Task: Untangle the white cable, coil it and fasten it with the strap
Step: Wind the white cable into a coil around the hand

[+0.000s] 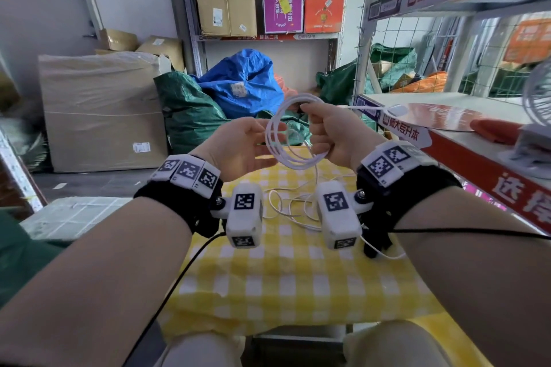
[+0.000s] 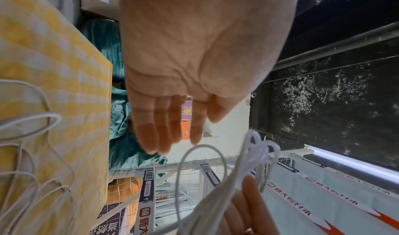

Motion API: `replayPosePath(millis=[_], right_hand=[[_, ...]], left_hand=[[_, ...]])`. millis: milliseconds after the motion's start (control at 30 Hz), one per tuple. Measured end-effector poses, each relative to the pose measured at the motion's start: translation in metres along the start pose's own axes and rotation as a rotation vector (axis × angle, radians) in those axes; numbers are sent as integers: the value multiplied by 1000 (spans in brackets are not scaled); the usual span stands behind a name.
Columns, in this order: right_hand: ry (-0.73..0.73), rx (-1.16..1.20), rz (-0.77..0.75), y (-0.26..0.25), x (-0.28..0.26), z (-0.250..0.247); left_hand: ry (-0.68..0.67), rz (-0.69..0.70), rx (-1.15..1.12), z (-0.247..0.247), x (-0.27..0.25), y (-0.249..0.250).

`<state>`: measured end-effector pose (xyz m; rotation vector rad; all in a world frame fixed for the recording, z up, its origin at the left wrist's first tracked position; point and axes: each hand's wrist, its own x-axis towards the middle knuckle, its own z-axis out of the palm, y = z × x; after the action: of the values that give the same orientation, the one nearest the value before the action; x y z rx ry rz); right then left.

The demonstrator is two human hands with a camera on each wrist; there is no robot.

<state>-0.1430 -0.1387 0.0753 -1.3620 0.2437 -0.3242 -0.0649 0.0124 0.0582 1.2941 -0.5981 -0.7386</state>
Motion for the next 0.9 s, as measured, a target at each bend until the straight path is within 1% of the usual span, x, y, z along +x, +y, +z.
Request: replayPosePath(millis=[67,133,167,233,300,333,400,467,567,667,733,800,867,900], right_hand=[[-10,70,-29,-2,1,0],[-25,144,-58,-3,2,0],[-34,174,-68,-4,2,0],[-59,201,-84,-4,2,3],[-92,198,-103,-4,1,5],[-108,193,-111,-3,-1,7],[-124,178,-118,-3,-1,6],[-114,144,-125,-4,-1,3],[-19,64,-156,-6,2,-7],[145,-70,-196,-5,3,-18],[269,-192,-207,-2,7,-27],[377,-290,-185,-1,10,-36],[440,-350,-150,-1,13,-42],[449,-374,-142,0,14,-43]], left_hand=[[76,0,35,2,3,-1],[51,-71,122,5,4,-4],[8,-120,159,6,4,-6],[-131,-197,167,8,7,-9],[-271,-204,97,10,11,-11],[-298,-190,60,12,12,-11],[-274,-171,36,15,12,-11],[-205,-180,109,18,9,-11],[-81,-136,393,9,7,-12],[-38,-90,643,-9,8,-15],[-41,-89,745,-21,7,-15],[-65,-117,853,-28,4,-14],[-70,-135,979,-31,1,-11],[-69,-136,1040,-32,0,-10]])
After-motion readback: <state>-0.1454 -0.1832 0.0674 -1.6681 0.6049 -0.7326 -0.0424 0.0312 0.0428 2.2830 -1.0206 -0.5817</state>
